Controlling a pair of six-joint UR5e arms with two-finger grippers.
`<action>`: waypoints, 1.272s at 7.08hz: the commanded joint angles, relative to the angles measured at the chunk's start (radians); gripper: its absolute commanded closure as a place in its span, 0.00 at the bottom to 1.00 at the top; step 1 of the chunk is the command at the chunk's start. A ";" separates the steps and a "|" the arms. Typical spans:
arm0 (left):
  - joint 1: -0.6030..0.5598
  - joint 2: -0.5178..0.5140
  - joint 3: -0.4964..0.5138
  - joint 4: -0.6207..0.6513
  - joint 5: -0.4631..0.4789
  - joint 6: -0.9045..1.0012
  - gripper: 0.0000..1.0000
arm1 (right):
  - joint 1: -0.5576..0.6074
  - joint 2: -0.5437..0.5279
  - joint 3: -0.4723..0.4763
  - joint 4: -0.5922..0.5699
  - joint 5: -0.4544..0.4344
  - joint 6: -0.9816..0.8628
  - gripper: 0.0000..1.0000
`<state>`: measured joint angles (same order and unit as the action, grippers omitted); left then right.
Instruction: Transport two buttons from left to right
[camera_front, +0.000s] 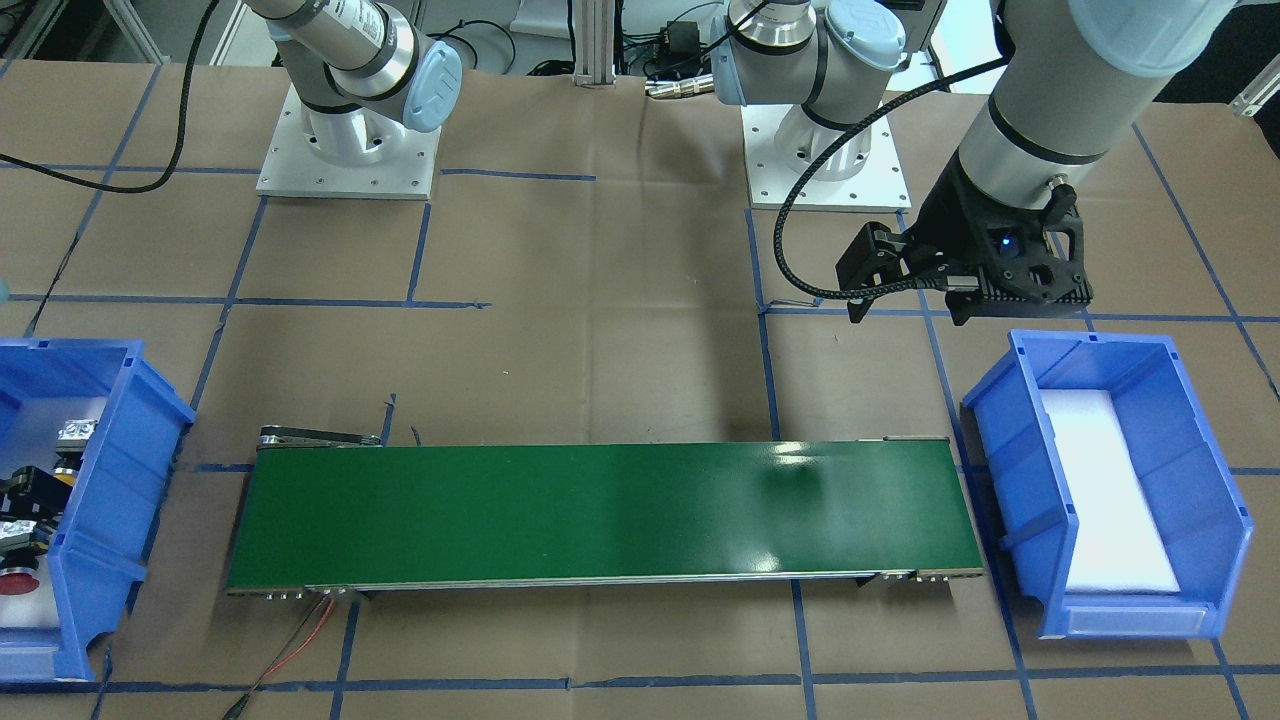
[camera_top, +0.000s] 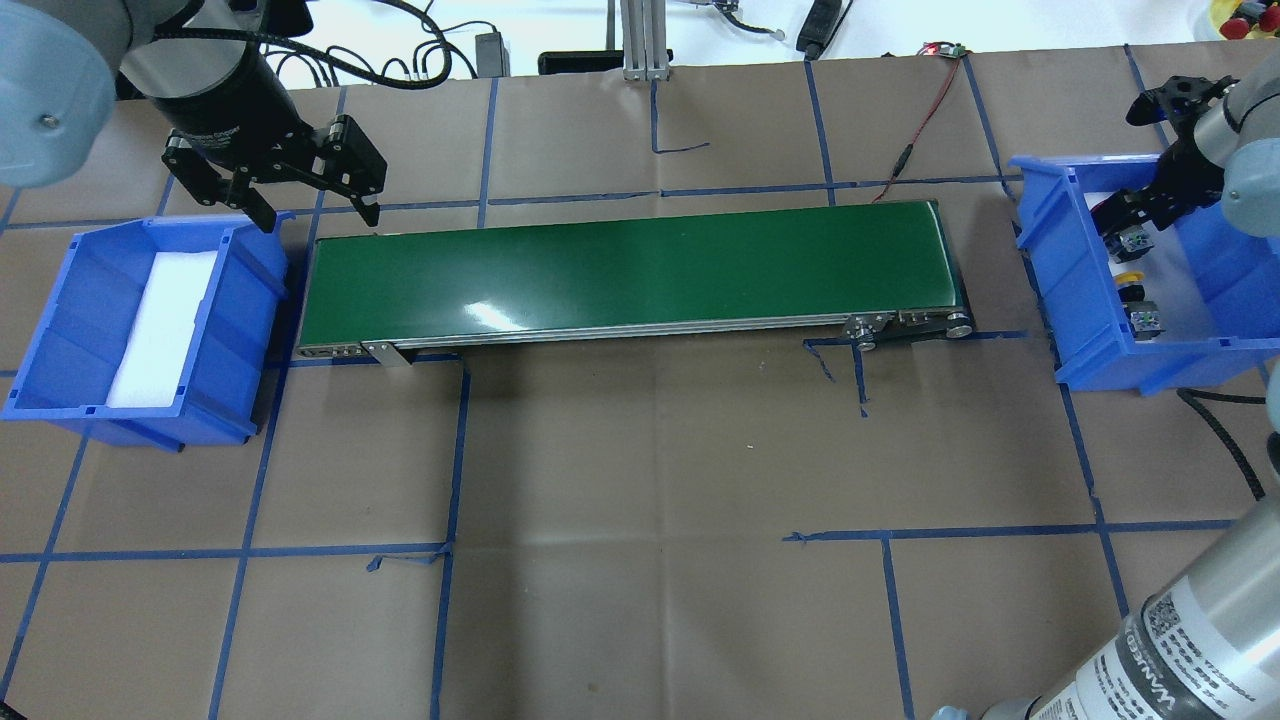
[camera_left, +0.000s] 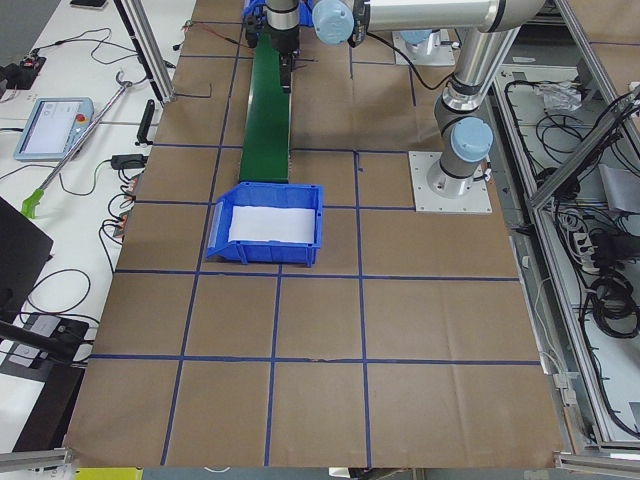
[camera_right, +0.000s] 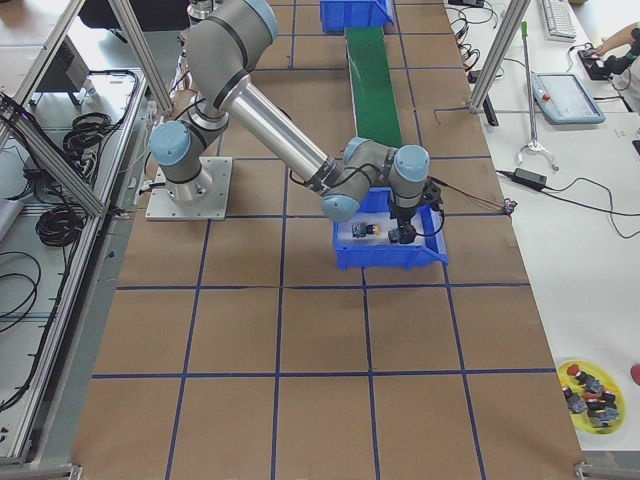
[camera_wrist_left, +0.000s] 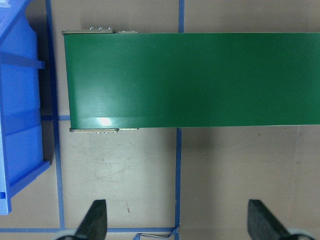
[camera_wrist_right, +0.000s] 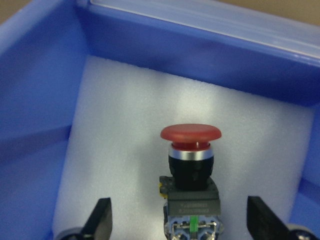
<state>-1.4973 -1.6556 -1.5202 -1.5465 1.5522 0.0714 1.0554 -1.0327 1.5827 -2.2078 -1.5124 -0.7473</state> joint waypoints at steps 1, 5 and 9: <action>0.002 0.014 -0.020 0.002 0.003 0.004 0.00 | 0.000 -0.022 -0.019 0.008 -0.002 0.005 0.01; 0.002 0.014 -0.020 0.002 0.002 0.004 0.00 | 0.047 -0.240 -0.179 0.393 0.012 0.199 0.00; 0.003 0.016 -0.029 0.002 0.003 0.005 0.00 | 0.277 -0.355 -0.199 0.531 -0.002 0.402 0.00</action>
<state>-1.4942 -1.6409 -1.5438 -1.5447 1.5550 0.0756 1.2843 -1.3533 1.3823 -1.6966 -1.5105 -0.4524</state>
